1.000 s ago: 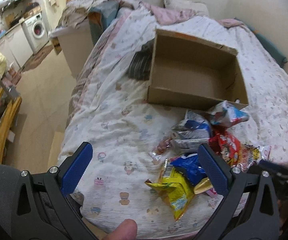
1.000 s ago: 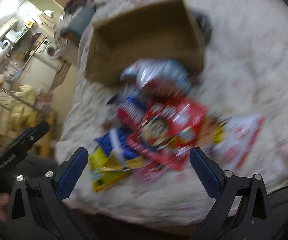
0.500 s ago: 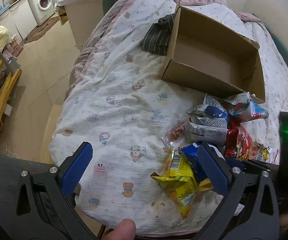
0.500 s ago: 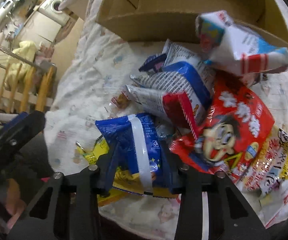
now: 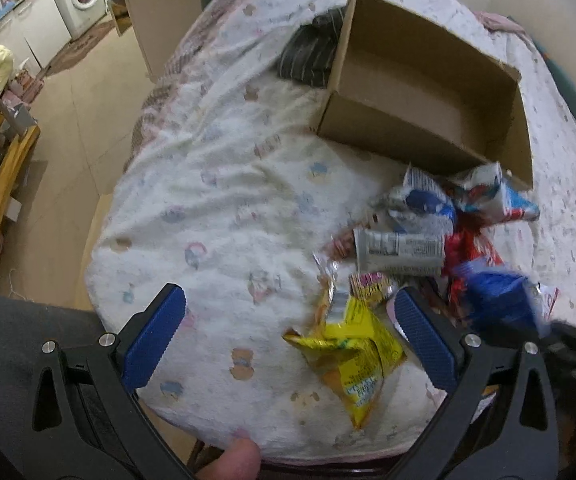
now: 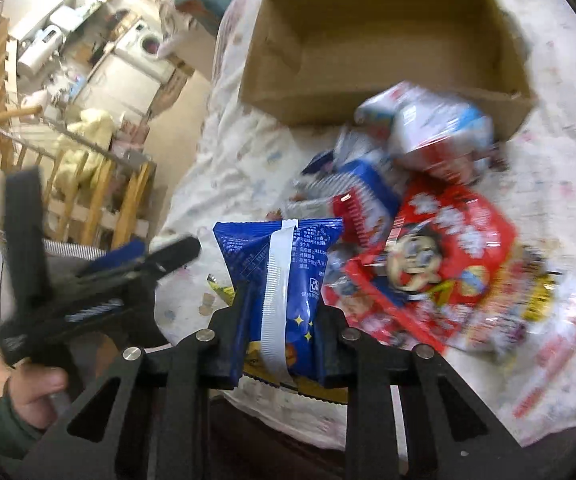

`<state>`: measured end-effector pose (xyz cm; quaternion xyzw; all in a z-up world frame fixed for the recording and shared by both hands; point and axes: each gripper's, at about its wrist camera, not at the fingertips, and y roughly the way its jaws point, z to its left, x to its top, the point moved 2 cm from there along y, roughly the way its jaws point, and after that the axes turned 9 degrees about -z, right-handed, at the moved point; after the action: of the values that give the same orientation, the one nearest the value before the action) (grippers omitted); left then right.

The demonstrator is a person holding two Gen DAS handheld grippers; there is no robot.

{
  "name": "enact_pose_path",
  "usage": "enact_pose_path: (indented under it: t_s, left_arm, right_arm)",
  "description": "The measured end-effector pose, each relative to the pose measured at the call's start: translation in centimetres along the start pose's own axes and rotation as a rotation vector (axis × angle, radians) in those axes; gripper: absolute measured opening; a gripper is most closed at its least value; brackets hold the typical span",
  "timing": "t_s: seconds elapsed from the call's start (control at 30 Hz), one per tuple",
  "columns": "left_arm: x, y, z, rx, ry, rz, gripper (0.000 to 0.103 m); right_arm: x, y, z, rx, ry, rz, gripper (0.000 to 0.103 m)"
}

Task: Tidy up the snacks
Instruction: 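Grasp the blue wafer bag with the right tool while the left tool grasps the yellow chip bag, then carry the blue bag and yellow bag over the cardboard box with both tools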

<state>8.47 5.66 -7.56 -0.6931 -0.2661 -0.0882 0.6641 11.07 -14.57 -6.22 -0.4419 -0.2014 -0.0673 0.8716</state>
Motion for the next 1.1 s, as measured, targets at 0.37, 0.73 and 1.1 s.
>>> enact_pose_path:
  t_s: [0.37, 0.73, 1.1]
  left_arm:
    - [-5.8, 3.6, -3.1, -0.004, -0.025, 0.173, 0.103]
    - [-7.0, 6.0, -4.7, -0.053, -0.035, 0.238, 0.050]
    - [-3.0, 1.5, -5.0, -0.045, 0.022, 0.100, 0.041]
  right_arm:
    - [-0.9, -5.6, -4.2, 0.011, 0.057, -0.230, 0.027]
    - [-1.3, -5.5, -4.9, 0.010, 0.108, -0.254, 0.027]
    - [-1.3, -5.8, -4.9, 0.024, 0.114, -0.281, 0.027]
